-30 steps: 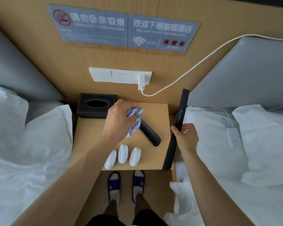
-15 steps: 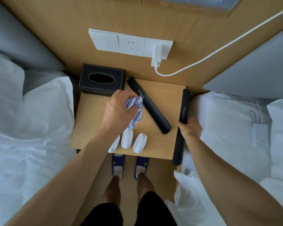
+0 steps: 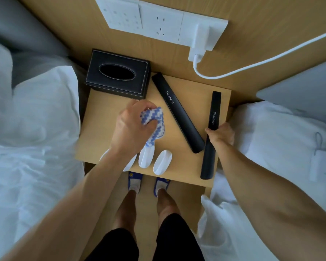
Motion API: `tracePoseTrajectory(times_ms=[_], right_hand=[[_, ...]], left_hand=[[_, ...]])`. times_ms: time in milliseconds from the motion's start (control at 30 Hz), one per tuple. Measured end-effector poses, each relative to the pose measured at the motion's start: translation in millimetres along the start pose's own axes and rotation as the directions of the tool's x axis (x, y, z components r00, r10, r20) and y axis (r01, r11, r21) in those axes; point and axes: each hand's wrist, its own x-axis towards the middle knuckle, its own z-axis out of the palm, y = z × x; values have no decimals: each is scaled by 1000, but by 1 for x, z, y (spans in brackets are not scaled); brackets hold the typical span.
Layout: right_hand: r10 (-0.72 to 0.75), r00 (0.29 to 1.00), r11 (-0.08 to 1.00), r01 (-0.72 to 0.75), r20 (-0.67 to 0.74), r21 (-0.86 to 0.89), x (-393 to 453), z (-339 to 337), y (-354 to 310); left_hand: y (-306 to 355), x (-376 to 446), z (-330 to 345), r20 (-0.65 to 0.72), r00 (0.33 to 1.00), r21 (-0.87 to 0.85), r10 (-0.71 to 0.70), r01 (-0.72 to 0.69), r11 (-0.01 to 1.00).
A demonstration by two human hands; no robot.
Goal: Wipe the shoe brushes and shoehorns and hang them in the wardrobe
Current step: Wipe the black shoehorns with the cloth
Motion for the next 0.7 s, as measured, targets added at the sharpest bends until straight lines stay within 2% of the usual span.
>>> tracePoseTrajectory(times_ms=[200,300,333,400,467,500,600,700], right_hand=[[33,999,999,-32,20,-19,1,5,-6],[40,999,998,-40,-14,-42,-6,5,-10],[-11,999,996,6,-49,-89,-10,5,-10],[-226,969,956,200,-102,-216,-20,10,-10],[-434,900,859,400,-41,-319,-30,18,-12],[-491,871,811,466,20,-354,-36,24,-14],[-511,846,736,522,152,-432,-48,39,-24],[-476,862,745,500,173,-441,-55,50,-29]], left_hand=[[-4,8,-7,-18,1000,-17,-12,12,1000],[-5,8,-9,-20,1000,-17,-10,10,1000],[-5,8,-10,-23,1000,-18,-9,9,1000],[-6,7,-11,-26,1000,-15,-3,3,1000],[-7,5,-12,-27,1000,-21,1,-2,1000],[-8,4,-12,-26,1000,-30,-3,2,1000],[-14,0,-17,-23,999,-53,-24,23,998],[-21,-6,-25,-43,999,-37,-14,13,999]])
